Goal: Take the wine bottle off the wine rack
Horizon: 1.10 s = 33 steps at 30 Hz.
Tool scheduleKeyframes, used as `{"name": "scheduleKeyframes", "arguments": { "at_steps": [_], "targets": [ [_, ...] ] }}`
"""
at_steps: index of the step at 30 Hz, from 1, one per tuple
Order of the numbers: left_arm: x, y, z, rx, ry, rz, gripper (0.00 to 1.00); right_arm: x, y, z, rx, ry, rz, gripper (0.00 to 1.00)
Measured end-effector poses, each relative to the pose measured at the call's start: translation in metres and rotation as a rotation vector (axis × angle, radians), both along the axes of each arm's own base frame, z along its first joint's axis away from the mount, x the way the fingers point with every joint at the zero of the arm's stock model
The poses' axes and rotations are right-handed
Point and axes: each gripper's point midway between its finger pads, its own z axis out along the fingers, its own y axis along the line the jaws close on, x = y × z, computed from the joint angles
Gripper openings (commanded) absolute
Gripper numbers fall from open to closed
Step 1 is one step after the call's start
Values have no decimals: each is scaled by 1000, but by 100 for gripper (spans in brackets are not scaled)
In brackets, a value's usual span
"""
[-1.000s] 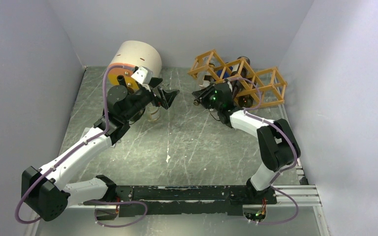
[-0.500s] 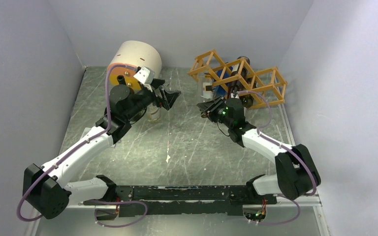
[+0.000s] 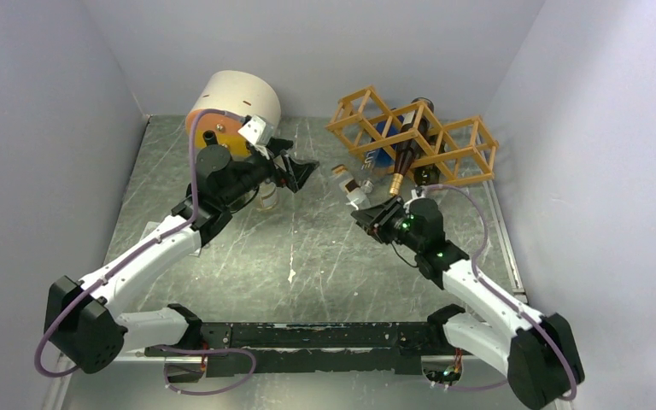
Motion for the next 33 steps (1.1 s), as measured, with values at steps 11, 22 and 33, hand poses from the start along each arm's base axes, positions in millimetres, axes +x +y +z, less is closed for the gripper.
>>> {"name": "scheduleKeyframes", "arguments": {
  "at_steps": [11, 22, 33],
  "targets": [
    [-15, -26, 4, -35, -32, -160, 89, -54, -12, 3, 9, 38, 71, 0],
    [-96, -93, -31, 194, -303, -515, 99, -98, -29, -22, -208, 108, 211, 0],
    [-150, -112, -103, 442, -473, -736, 99, -127, -48, 9, -413, 57, 373, 0]
  ]
}}
